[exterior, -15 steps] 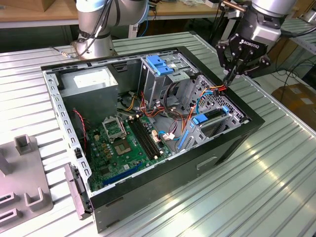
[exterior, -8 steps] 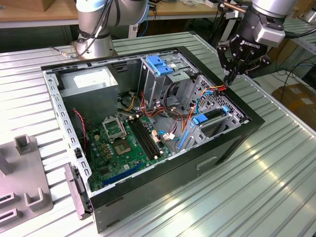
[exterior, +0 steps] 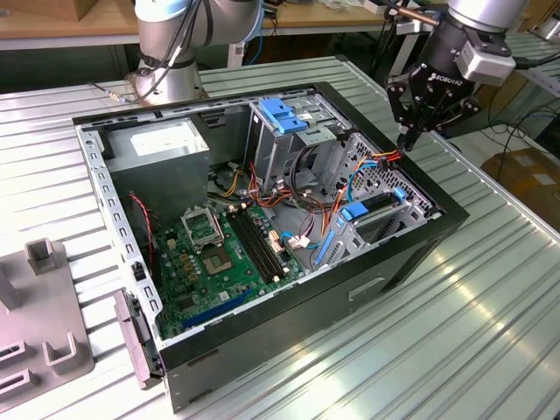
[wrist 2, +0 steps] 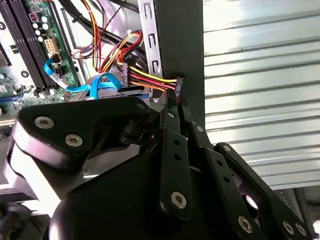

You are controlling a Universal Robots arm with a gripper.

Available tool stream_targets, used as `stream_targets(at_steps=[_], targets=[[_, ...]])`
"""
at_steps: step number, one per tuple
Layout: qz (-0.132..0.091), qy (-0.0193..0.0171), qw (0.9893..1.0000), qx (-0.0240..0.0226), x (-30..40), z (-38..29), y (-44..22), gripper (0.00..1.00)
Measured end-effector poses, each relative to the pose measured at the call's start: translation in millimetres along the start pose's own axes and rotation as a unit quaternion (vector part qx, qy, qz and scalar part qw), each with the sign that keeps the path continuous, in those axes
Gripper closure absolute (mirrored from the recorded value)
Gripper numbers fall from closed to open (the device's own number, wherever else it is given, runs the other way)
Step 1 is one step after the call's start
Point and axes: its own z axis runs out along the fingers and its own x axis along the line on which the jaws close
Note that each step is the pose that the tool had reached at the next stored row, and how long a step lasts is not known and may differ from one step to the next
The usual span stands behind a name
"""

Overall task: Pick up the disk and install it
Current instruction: 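Insert the first disk wire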

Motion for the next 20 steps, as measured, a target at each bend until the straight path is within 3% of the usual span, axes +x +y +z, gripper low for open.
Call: stream_targets(at_steps=[3,6,12,15,17,20], targets=[[-0.021,0.0001,0.9998,0.0003,1.6,0.6,-1.3,0.81],[-0.042,0.0002,0.9991,0.0008,2.8,1.4,-2.1,0.69],[-0.079,0.002,0.9969,0.0029,2.9,4.4,-2.3,0.69],[-0.088,0.0053,0.9961,0.0053,2.5,6.7,-2.0,0.69],[-0.089,0.0121,0.9959,0.01,1.3,8.5,-1.1,0.69],[-0.089,0.0192,0.9957,0.0145,-0.5,9.9,0.2,0.69]])
